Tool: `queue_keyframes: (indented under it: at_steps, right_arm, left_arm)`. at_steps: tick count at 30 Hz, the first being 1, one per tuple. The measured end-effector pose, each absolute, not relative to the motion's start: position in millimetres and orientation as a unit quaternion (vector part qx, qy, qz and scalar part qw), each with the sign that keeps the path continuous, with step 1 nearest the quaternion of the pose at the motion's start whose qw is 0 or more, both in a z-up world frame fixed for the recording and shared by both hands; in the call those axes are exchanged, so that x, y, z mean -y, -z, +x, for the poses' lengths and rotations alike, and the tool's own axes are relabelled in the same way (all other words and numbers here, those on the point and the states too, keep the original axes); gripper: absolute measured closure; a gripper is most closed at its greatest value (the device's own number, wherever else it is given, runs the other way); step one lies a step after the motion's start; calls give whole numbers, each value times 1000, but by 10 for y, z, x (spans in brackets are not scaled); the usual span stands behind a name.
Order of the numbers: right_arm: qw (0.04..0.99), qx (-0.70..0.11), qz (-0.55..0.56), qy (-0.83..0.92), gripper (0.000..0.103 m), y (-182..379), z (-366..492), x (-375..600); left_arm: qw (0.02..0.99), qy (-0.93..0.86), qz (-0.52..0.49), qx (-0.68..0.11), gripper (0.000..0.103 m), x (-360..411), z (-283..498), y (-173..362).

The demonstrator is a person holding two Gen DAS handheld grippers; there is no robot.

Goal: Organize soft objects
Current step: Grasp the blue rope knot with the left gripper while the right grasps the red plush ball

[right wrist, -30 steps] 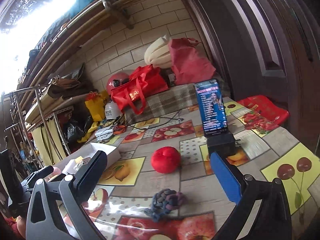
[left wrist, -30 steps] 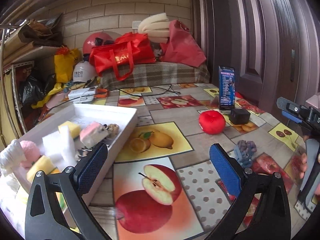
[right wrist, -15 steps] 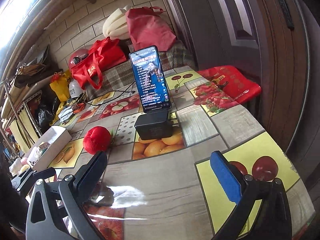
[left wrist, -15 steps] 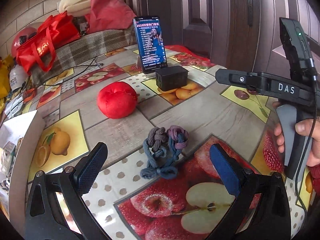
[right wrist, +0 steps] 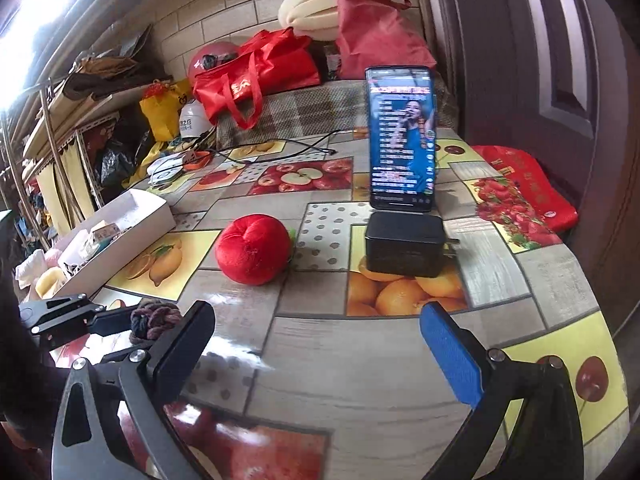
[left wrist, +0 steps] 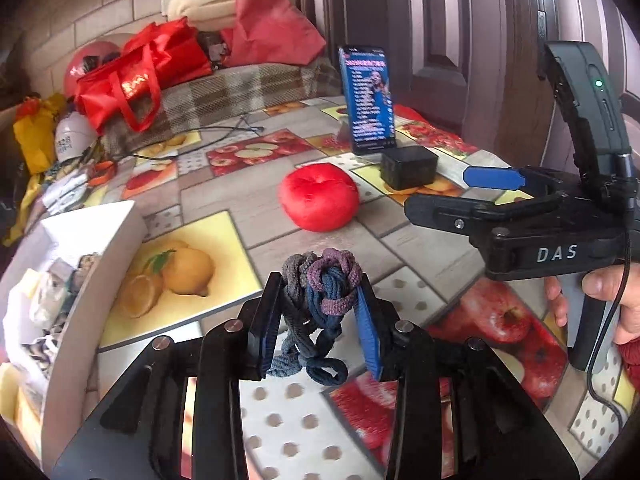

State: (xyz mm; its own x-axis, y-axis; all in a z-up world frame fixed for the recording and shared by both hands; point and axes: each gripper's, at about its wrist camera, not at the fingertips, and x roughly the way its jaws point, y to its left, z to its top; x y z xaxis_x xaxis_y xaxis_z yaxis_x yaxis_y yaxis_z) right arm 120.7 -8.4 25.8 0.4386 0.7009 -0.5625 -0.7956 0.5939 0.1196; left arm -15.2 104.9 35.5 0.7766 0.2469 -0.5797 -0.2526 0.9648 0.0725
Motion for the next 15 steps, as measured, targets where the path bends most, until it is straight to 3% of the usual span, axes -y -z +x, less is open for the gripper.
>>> queue_keyframes:
  at_steps: [7, 9, 11, 15]
  right_arm:
    - [829, -320, -122, -442, 5, -160, 1304, -745]
    - [826, -328, -131, -439, 12, -134, 1341, -906]
    - [819, -340, -153, -437, 34, -79, 1353, -1038]
    - [818, -335, -166, -438, 41, -82, 1302, -1045]
  left_arm:
    - [935, -190, -75, -290, 69, -1587, -332, -372]
    - [932, -191, -93, -292, 69, -1658, -341, -359]
    - [932, -195, -97, -291, 69, -1696, -325, -362]
    - [932, -205, -96, -282, 69, -1723, -314, -375]
